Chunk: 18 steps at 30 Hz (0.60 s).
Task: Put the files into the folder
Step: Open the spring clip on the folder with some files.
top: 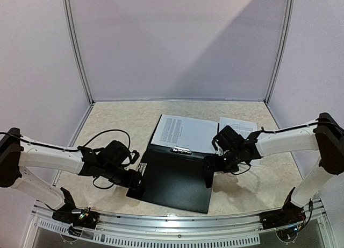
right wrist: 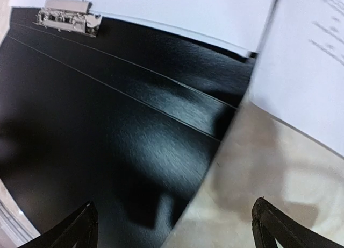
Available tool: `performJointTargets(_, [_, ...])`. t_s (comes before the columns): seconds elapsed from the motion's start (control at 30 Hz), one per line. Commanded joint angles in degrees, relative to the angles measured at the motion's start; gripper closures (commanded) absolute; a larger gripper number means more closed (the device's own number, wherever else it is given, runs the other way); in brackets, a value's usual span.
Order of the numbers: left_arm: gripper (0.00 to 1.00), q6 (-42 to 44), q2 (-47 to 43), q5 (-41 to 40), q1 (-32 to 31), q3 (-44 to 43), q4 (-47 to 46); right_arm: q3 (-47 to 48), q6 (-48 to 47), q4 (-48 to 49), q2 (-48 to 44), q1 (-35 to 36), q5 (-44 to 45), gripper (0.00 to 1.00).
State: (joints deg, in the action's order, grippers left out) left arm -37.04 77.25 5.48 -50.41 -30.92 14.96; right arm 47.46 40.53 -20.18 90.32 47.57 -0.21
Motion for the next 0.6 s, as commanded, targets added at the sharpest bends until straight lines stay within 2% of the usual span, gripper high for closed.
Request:
performJointTargets(0.0, [0.29,-2.9,-1.1,3.7,-4.0,3.7,-2.0,6.6,-4.3,0.2,7.7,-0.4,-2.5,0.01])
performJointTargets(0.13, [0.29,-4.3,-2.2,4.2,-7.2,4.8,-3.1,10.8,-5.7,0.6,12.8,-0.5,-3.0,0.01])
performJointTargets(0.3, [0.29,-6.5,-2.4,5.5,-11.7,5.3,-5.7,16.9,-8.6,-3.5,18.5,-0.5,-0.2,0.01])
performJointTargets(0.47, [0.29,-8.5,-1.1,5.6,-17.0,4.8,-8.0,17.1,-9.2,-6.0,16.1,-0.5,5.5,0.01])
performJointTargets(0.57, [0.30,-7.9,-2.3,5.1,-18.0,2.7,-2.3,18.1,-9.3,-9.8,12.3,-0.6,8.3,0.01])
